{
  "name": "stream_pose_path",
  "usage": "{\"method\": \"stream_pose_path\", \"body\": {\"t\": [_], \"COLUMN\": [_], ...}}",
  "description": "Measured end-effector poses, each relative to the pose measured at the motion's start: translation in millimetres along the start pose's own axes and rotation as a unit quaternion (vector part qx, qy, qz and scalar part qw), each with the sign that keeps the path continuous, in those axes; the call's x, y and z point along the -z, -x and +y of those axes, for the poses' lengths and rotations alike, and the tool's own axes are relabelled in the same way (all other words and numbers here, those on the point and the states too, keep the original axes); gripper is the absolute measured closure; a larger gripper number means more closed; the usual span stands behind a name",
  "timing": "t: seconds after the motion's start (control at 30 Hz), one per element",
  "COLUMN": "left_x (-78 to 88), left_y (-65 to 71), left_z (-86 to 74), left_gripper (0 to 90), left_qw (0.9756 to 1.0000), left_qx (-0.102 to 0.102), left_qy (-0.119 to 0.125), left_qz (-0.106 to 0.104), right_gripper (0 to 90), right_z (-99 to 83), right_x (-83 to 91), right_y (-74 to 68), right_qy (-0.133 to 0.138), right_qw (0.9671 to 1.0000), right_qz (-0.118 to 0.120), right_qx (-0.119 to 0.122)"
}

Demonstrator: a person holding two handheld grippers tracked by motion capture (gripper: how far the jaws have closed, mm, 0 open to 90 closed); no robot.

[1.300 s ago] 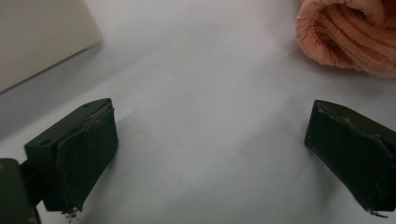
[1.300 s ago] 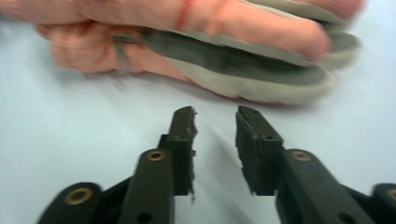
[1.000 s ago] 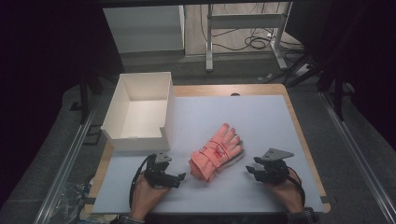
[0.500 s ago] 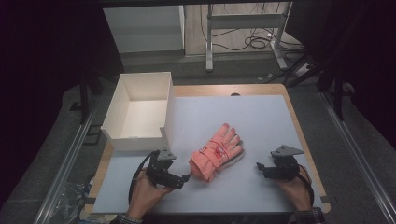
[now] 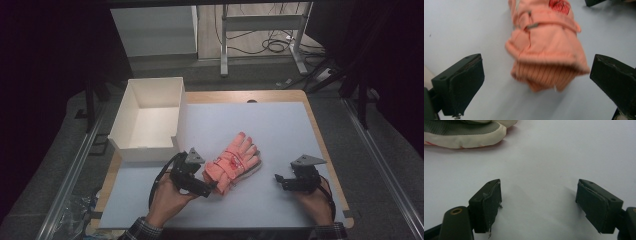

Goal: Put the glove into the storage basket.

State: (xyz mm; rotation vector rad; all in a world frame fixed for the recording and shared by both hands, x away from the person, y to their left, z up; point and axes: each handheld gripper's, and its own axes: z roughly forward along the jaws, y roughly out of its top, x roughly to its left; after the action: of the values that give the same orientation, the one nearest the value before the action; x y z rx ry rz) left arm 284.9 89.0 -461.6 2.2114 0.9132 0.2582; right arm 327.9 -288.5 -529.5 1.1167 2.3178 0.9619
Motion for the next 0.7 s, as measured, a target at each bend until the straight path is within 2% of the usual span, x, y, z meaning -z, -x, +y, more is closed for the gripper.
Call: {"method": "stream_pose_path", "body": {"t": [0.23,0.4,0.5,0.7], "left_x": [-18.8,-31.6,-45.3,-61.8], "left_y": [6.7,8.3,10.8,12.5], "left_z": [24.9,33.5,39.3,42.7], "left_gripper": [0.0,0.0,0.0,0.0], "left_qw": [0.9998,0.9996,0.9993,0.9988], "left_qx": [-0.012,-0.017,-0.02,-0.022], "left_qy": [-0.013,-0.024,-0.033,-0.042], "left_qz": [-0.002,0.002,0.005,0.012], "right_gripper": [21.2,21.2,21.2,21.2], "right_z": [-0.3,-0.4,-0.5,-0.6], "right_x": [0.0,-0.1,-0.1,0.0], "right_y": [-0.1,-0.1,0.0,-0.1], "right_qy": [0.001,0.001,0.002,0.002], "right_qw": [1.0,1.0,1.0,1.0], "right_qz": [0.0,0.0,0.0,0.0], "right_qx": [0.0,-0.001,0.0,0.0]}}
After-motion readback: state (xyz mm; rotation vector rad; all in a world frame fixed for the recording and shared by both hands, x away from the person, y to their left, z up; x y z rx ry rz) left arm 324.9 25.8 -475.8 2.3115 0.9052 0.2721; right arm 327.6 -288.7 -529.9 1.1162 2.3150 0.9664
